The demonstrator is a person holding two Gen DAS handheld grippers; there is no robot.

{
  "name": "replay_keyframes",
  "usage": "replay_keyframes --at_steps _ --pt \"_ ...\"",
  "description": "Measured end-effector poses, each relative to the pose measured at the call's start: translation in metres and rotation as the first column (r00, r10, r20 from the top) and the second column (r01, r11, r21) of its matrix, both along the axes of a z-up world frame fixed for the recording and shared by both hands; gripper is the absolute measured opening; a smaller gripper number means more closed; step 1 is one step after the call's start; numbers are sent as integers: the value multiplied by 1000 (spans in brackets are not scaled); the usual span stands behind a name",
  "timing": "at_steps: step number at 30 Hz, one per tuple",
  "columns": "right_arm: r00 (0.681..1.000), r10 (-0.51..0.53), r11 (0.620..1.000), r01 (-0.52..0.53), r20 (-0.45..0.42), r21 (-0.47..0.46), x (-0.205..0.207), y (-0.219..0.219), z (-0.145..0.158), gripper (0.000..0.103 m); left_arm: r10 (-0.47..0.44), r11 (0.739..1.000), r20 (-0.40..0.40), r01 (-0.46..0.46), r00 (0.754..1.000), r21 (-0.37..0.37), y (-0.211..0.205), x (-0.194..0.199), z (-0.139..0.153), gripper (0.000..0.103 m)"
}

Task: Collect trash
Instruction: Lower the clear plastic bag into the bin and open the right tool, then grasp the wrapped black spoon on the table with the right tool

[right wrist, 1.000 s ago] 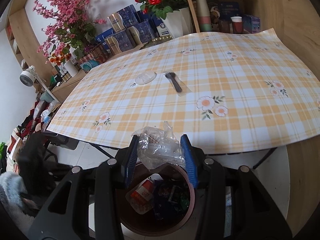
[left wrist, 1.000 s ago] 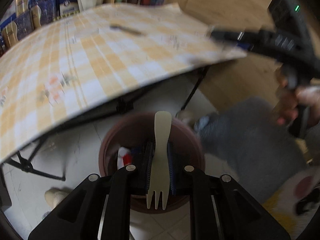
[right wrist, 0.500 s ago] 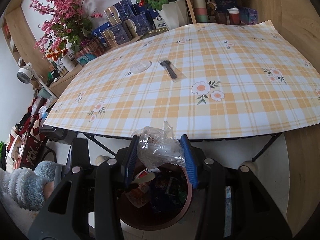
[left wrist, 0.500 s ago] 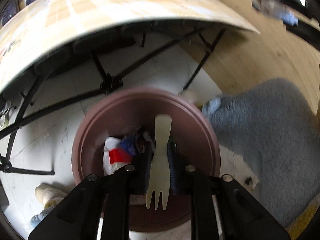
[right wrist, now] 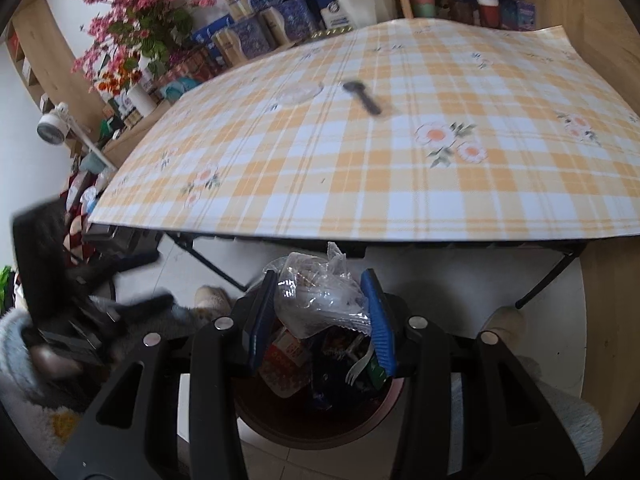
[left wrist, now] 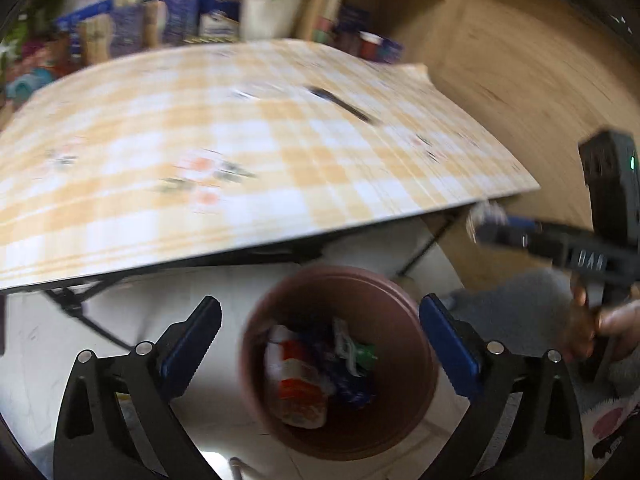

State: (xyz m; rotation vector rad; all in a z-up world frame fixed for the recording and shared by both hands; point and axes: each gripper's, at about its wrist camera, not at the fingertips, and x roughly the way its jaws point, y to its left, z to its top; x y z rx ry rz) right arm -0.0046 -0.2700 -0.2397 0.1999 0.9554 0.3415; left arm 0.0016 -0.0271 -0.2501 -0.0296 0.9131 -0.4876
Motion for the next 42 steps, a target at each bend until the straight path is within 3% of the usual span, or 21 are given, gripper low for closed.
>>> replay_keyframes --at_steps 7,13,27,28,30,32,35,42 --pt "996 61 997 -63 -66 -32 1 22 -24 45 155 988 98 -154 983 -11 39 -15 23 97" --pt "987 96 991 -107 -131 -76 5 39 -46 45 189 978 134 -198 973 59 43 -16 19 97" --pt "975 131 968 -165 -179 -189 -2 58 -64 50 239 961 152 -256 959 103 42 -20 11 97" --pt "975 130 968 -164 -178 -192 -1 57 -64 51 244 960 151 -260 958 102 43 -20 11 97" --pt "976 124 966 -159 -177 -203 -1 58 -64 75 260 957 144 -275 955 92 47 -19 11 97" --pt "981 113 965 -146 -157 -217 -2 59 -61 89 274 955 141 -287 951 77 50 -19 12 97" --pt "986 108 968 -134 -131 -214 -2 57 -55 96 279 951 156 -295 947 88 50 -19 14 97" --pt "996 48 987 -60 -80 -150 0 37 -37 97 252 955 208 -278 945 107 47 -16 23 97"
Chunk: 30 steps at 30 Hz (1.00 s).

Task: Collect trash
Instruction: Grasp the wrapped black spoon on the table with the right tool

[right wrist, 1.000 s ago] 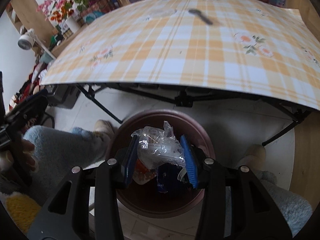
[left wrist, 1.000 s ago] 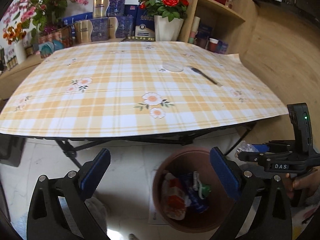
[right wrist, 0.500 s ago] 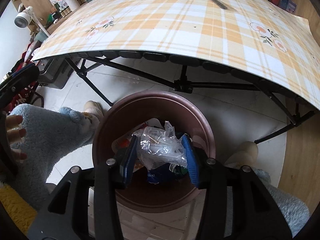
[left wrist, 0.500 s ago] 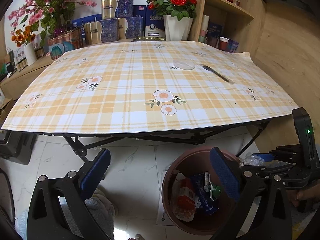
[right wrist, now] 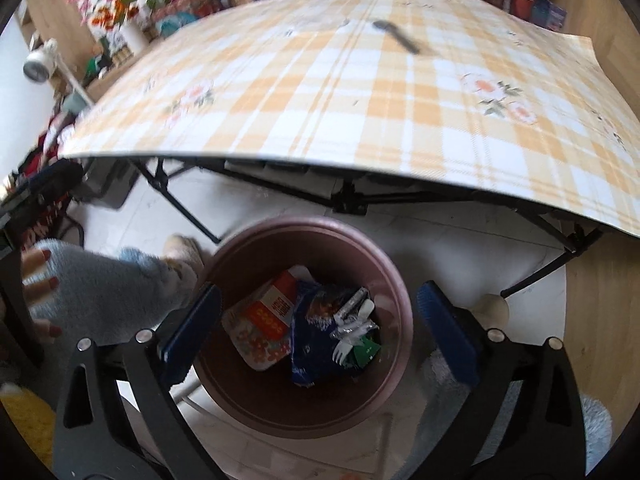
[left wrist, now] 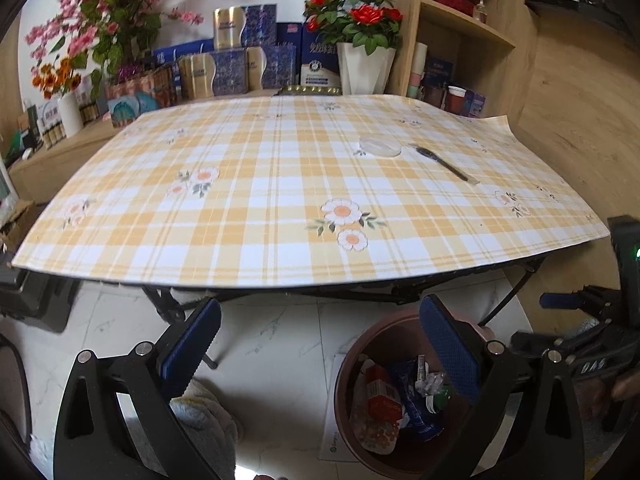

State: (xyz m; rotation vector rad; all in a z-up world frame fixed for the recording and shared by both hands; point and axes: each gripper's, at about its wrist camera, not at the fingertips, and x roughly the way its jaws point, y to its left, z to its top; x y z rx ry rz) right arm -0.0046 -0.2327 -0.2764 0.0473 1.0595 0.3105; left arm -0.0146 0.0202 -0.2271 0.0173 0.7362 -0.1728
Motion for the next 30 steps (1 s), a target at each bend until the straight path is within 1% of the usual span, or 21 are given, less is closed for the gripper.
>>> replay_keyframes --at_steps 4,9,14,16,21,27,30 --pt "997 -50 998 48 52 43 3 -13 19 97 -33 999 32 32 999 33 -6 5 9 97" --pt "985 -123 992 119 124 39 11 -35 46 97 -60 997 76 57 995 45 -10 14 21 97" --pt "970 -171 984 159 171 81 22 -60 65 97 -67 997 78 65 995 36 -10 23 28 97" --pt "966 -182 982 168 184 91 26 -67 70 97 -90 996 61 90 994 8 -10 28 30 97" --pt "961 -198 979 185 193 84 33 -79 72 97 -81 996 37 82 996 -19 -6 39 30 97" --pt "959 -202 979 197 198 47 43 -86 69 97 -54 998 3 54 999 -16 -4 53 25 97" --pt "969 -164 986 160 185 40 53 -86 67 97 -36 999 -12 36 999 -7 -4 61 24 97"
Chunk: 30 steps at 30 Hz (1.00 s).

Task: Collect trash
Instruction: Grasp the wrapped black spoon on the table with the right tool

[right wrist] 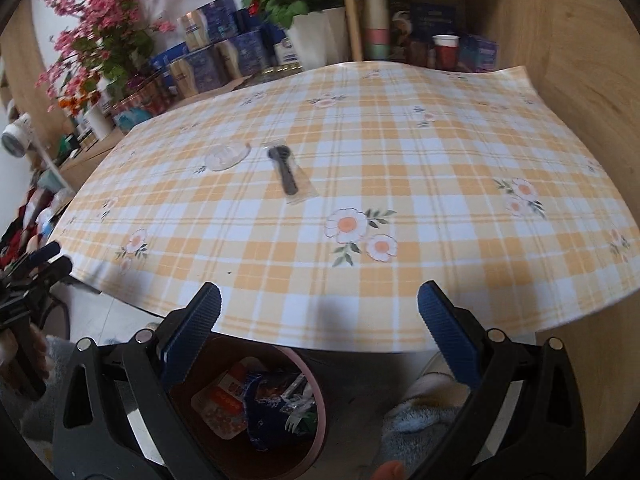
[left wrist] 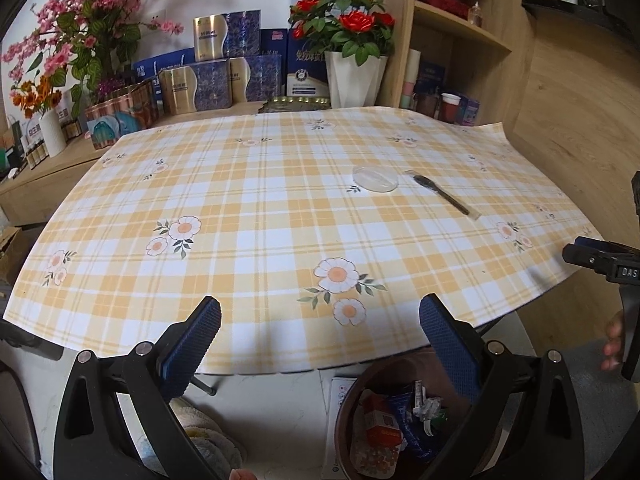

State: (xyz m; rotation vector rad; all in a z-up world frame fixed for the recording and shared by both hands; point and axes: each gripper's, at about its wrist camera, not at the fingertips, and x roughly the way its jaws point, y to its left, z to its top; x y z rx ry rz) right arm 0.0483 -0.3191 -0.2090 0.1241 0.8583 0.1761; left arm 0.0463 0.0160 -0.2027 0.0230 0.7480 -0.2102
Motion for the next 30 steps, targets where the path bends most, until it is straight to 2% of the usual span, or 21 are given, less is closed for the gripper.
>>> replay_keyframes --at_steps 4,8,14,16,17,22,25,28,30 --pt "1000 0 995 -1 -7 -96 21 4 -1 97 35 999 -13 -35 999 1 3 13 1 97" --pt "1000 19 997 -18 21 -70 44 1 1 97 62 998 -24 -62 998 -4 6 25 0 97" --pt "997 72 992 -69 17 -108 94 17 -4 96 72 997 -44 -73 996 -16 6 38 -3 97" --pt "996 93 989 -90 14 -117 111 26 -7 90 69 997 -45 -70 997 -15 5 40 -3 97" --pt "995 99 988 -98 7 -123 122 30 -10 83 68 998 -41 -69 997 -13 4 40 -3 97" --pt "996 92 992 -93 -21 -86 163 42 -22 82 47 999 -27 -47 999 21 -1 45 -2 97" --pt "993 109 987 -113 -40 -111 180 53 -28 82 33 999 -21 -32 999 31 -3 50 -1 97" --pt "980 188 963 -198 -68 -181 191 69 -37 80 27 999 -19 -26 999 31 -3 54 -1 97" --pt "972 213 954 -228 -95 -196 194 73 -43 75 22 999 -21 -22 1000 25 -3 58 -2 97"
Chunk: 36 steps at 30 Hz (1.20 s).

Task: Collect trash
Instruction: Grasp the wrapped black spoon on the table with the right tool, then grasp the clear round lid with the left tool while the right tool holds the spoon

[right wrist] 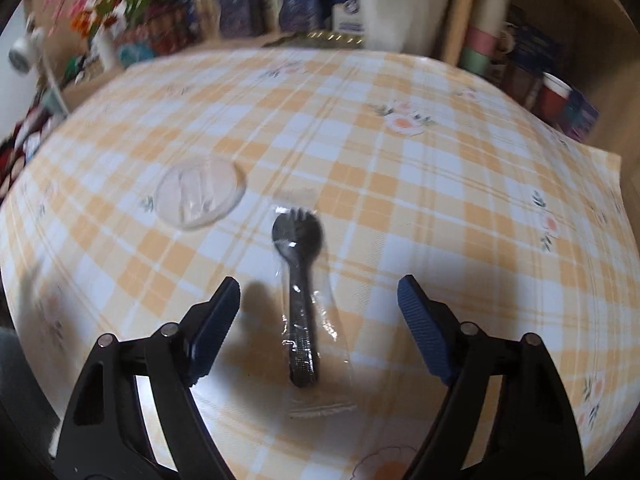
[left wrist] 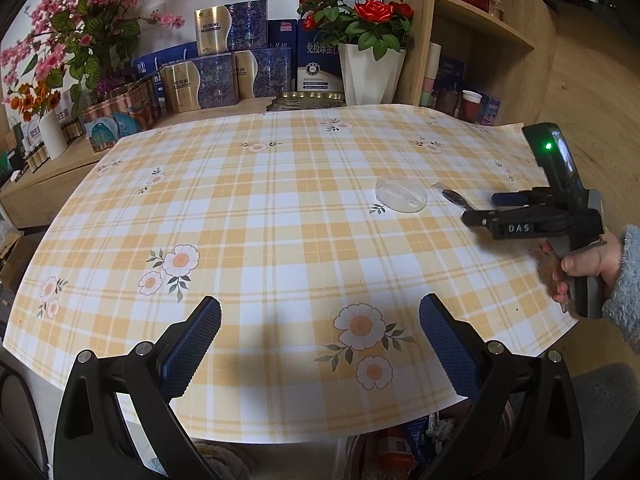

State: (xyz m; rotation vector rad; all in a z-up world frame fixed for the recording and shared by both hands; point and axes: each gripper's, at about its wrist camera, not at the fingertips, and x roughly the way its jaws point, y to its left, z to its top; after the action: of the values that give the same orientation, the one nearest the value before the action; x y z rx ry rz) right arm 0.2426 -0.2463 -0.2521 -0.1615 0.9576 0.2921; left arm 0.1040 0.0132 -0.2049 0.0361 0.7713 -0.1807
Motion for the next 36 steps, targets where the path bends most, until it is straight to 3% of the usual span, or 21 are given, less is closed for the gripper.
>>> replay_keyframes --at_steps 4,7,9,10,17,22,27,36 --pt "1000 -17 999 16 9 35 -1 -4 1 62 -8 1000 -10 8 1000 5 -4 8 -4 97" --pt "1000 -3 999 2 28 49 -6 -4 1 39 -20 1000 -23 20 1000 -2 -8 15 -6 97" --pt "999 7 998 -9 37 65 -9 -5 2 17 -35 999 -32 35 999 -6 -13 21 -8 97" --pt "999 10 996 -14 40 87 -10 -7 3 15 -40 999 -34 40 999 -8 -14 24 -8 97" --pt "987 -79 979 50 142 198 -27 -30 17 14 -93 994 -70 88 993 -64 -35 61 -10 97" --pt "978 -109 981 77 179 176 -29 -29 21 14 -134 990 -89 129 987 -60 -63 104 -14 97" --pt "975 -133 977 97 181 192 -29 -34 21 14 -153 987 -157 142 976 -79 -89 143 -25 97" --pt "972 -171 961 129 160 243 -27 -45 19 14 -143 987 -200 154 969 39 -123 181 -43 97"
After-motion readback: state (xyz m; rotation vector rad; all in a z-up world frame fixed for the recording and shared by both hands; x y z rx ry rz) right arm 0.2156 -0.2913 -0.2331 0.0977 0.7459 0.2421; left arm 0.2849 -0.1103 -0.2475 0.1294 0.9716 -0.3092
